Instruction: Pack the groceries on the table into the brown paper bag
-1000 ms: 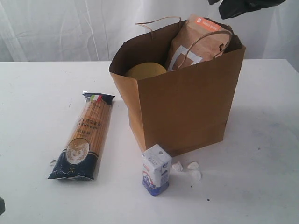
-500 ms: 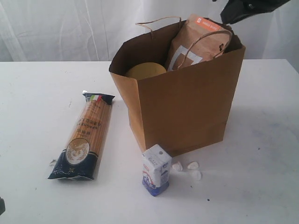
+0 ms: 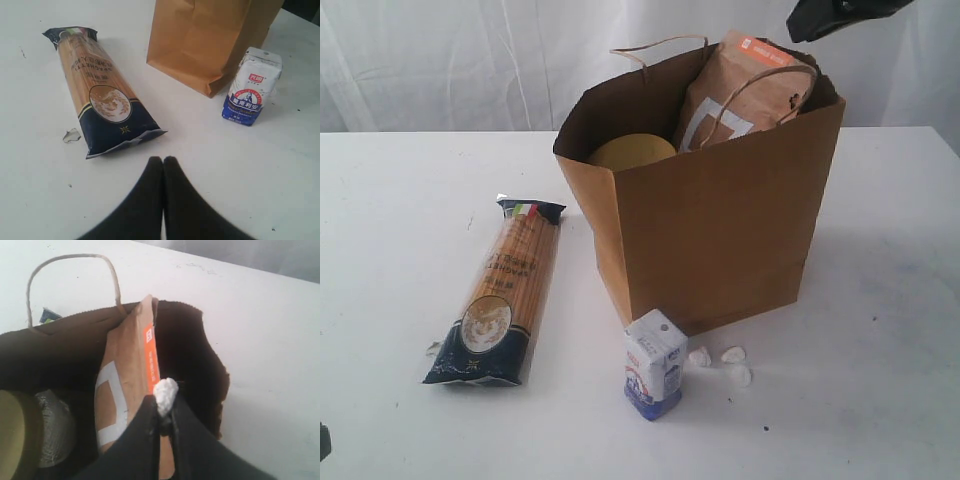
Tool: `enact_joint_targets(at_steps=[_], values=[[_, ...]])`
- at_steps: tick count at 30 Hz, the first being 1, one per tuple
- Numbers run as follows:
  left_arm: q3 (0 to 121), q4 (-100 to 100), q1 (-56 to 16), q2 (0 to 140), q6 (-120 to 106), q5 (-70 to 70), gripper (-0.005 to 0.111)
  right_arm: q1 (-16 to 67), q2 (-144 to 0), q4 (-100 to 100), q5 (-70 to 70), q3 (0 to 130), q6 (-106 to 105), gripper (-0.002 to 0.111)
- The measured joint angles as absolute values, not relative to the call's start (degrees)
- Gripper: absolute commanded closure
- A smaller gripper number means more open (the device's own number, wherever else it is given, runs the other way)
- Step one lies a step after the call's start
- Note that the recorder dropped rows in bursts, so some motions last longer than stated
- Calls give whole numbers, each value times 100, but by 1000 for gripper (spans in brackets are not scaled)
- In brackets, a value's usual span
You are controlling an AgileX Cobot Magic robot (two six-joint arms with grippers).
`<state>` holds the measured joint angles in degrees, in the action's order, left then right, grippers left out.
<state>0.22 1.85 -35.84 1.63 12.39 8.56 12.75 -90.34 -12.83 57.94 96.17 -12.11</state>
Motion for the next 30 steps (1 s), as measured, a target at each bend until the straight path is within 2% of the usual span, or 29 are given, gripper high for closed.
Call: enact_joint_targets(at_steps=[25,27,30], values=[[22,185,-3584,163,1239,856,107,1231,-9596,-1062,5629,9789,-1308,105],[22,185,-3584,163,1239,856,107,1231,-9610,-1062,5686,9798,-1308,103],[22,185,-3584,163,1239,856,107,1231,-9626,-1062,5739,9798,-1321,91]])
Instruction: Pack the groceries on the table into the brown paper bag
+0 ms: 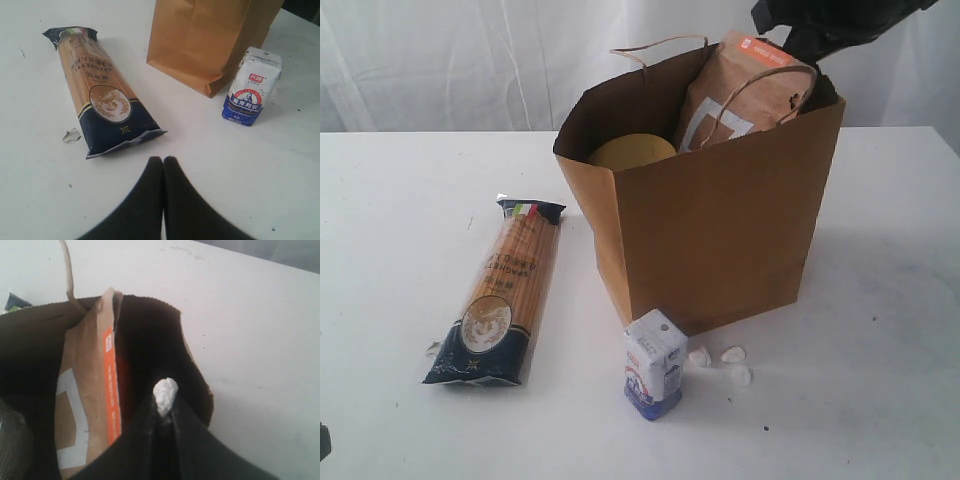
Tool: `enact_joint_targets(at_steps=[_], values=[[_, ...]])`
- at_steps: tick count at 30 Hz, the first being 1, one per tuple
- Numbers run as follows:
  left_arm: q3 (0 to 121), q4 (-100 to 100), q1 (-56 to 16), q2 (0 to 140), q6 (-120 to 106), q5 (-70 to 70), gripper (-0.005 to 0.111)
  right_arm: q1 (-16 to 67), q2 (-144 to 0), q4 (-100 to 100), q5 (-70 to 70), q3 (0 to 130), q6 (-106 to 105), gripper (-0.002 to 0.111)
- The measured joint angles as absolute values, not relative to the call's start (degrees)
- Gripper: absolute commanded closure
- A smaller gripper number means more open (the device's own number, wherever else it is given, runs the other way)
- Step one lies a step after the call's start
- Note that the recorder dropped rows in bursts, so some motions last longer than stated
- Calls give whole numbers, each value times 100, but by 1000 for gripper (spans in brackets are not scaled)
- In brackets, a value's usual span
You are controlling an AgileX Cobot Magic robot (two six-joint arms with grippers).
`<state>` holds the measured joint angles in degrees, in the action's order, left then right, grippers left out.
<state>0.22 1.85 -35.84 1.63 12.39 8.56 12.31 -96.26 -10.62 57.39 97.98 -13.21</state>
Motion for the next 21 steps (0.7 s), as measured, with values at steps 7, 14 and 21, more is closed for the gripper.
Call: enact_joint_targets(at_steps=[7,14,21], values=[[22,185,-3584,163,1239,856,107,1231,-9626,-1189,5817,9798,-1563,51],[22,185,-3584,163,1239,856,107,1231,-9626,-1315,5830,9798,-1612,49],[22,185,-3584,163,1239,856,107,1231,-9309,-1410,5706,9798,-1757,49]])
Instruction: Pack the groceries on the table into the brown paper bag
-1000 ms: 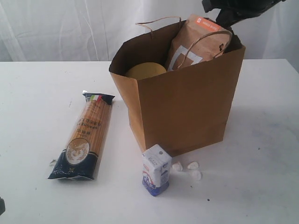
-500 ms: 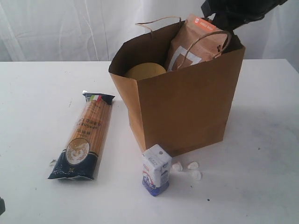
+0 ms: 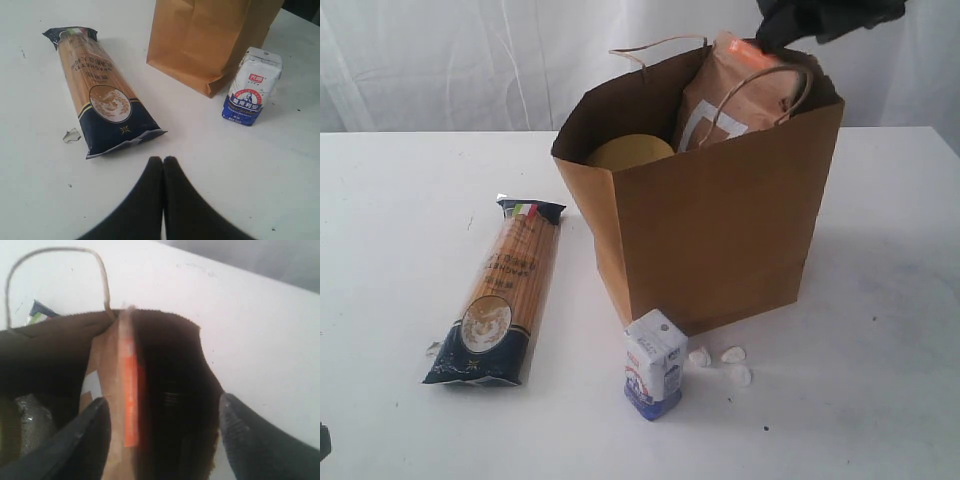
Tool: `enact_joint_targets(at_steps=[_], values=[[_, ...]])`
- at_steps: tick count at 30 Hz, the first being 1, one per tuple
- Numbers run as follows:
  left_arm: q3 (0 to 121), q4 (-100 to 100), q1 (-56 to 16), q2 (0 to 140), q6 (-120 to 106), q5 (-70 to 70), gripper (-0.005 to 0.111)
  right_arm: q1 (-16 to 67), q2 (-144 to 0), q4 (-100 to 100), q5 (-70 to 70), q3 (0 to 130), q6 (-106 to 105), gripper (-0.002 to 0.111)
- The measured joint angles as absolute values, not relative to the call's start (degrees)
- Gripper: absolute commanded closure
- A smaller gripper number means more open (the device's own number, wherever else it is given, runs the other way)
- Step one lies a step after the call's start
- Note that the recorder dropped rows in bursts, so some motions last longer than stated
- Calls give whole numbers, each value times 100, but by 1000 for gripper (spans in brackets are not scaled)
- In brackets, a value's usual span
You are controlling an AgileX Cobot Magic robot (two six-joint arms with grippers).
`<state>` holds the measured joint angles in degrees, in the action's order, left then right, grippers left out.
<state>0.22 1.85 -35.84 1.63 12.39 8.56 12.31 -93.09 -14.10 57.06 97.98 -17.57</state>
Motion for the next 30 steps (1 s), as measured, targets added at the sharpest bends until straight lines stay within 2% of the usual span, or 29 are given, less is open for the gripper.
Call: enact_joint_targets(at_steps=[15,24,30], values=[[22,185,-3584,163,1239,856,107,1231,-6849,-697,6207,9534,-1644,49],[22,185,-3584,163,1239,856,107,1231,-5221,-367,6936,7477,-1212,49],[22,185,-3584,163,1239,856,107,1231,-4864,-642,6962,5883,-1162,49]])
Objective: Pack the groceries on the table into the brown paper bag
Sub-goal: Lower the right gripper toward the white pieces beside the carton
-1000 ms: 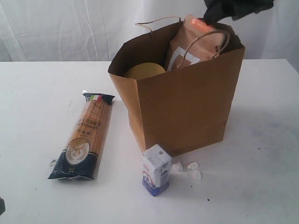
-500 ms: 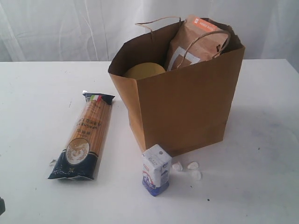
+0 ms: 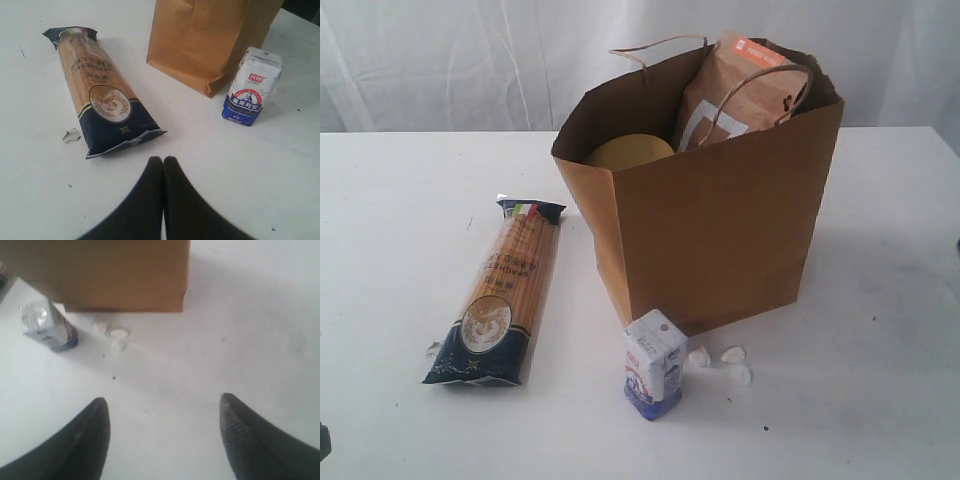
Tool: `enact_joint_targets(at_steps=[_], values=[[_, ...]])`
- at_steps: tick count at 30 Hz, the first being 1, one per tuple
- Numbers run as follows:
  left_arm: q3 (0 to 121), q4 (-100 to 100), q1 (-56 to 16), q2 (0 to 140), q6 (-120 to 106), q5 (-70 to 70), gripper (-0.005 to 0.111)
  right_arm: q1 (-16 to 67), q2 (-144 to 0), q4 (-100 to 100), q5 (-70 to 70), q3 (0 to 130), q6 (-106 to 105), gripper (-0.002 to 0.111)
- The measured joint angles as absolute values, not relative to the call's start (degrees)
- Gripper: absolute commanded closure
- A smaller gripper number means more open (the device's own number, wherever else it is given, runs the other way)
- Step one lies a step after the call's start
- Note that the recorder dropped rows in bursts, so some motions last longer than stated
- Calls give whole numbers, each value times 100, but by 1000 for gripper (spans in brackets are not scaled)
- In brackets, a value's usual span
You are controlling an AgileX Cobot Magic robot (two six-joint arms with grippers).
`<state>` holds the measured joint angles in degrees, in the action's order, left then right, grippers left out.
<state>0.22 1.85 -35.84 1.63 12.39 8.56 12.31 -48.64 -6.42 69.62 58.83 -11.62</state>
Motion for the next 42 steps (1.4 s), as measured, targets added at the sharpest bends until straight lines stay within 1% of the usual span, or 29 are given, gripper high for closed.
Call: enact_joint_targets(at_steps=[4,7,9,12,19,28,35,42], values=[[22,185,-3584,163,1239,856,107,1231,-5007,-1148,6447,5003,-1307,49],[22,185,-3584,163,1239,856,107,1260,-5262,-1389,5884,4511,-1508,52],[22,185,-3584,163,1239,856,107,1374,-5464,-1425,5571,4253,-1572,55],[22,185,-3584,163,1239,856,107,1654,-5886,-1452,5161,4040,-1601,56],[22,185,-3584,163,1239,856,107,2245,-7087,-1474,4271,3957,-1611,56],[22,185,-3584,163,1239,856,107,2680,-8571,-1515,3170,3943,-1611,56],[22,185,-3584,163,1239,856,107,2850,-9227,-1628,2485,3943,-1611,56],[22,185,-3584,163,1239,856,107,2859,-9633,-1641,2381,4380,-1611,56]])
